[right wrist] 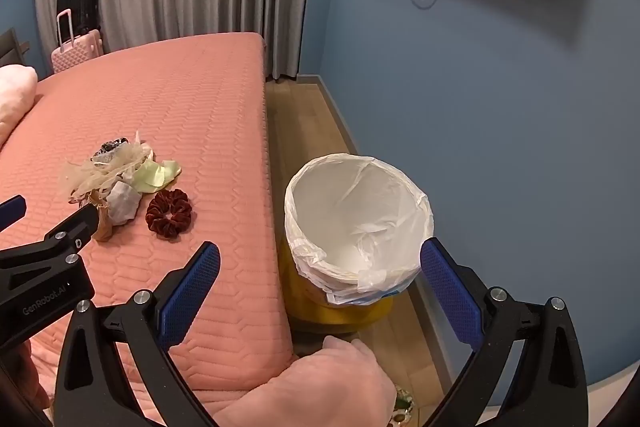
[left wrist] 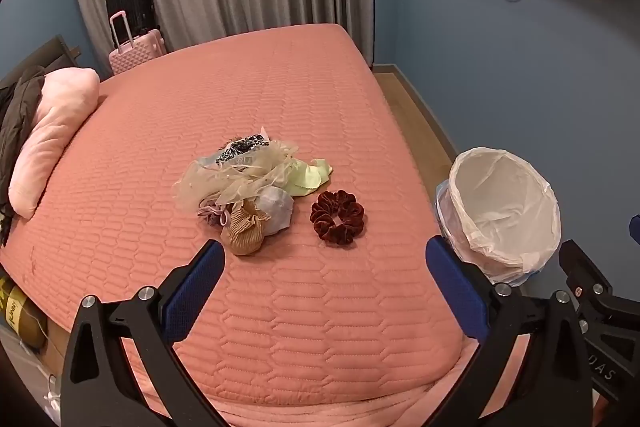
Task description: Collect trash
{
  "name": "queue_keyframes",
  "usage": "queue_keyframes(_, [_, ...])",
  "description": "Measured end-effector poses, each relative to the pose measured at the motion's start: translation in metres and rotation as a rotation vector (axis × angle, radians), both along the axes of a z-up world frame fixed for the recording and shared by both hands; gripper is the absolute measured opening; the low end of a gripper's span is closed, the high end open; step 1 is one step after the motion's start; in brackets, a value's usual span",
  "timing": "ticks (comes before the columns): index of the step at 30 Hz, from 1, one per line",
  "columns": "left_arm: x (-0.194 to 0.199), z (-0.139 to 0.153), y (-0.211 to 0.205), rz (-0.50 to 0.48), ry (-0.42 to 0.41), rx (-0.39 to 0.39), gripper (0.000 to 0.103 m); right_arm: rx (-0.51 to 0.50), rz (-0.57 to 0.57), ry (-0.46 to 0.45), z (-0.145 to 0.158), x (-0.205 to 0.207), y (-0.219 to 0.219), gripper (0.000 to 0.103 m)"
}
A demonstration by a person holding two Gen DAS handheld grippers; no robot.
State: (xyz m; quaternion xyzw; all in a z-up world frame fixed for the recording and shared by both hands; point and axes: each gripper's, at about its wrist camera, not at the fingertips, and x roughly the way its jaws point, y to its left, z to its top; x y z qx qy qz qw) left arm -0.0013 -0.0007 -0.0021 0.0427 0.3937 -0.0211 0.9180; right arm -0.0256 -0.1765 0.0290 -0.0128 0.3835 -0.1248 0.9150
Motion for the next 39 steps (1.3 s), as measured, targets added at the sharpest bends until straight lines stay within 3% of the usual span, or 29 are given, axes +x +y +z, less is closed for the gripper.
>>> queue_keyframes(39, [0.0016,0.0038,0.0004,0.007,-0.014,0.004,0.096,-0.025,0.005,0.0,0.0086,0.0023,0.0026,0.097])
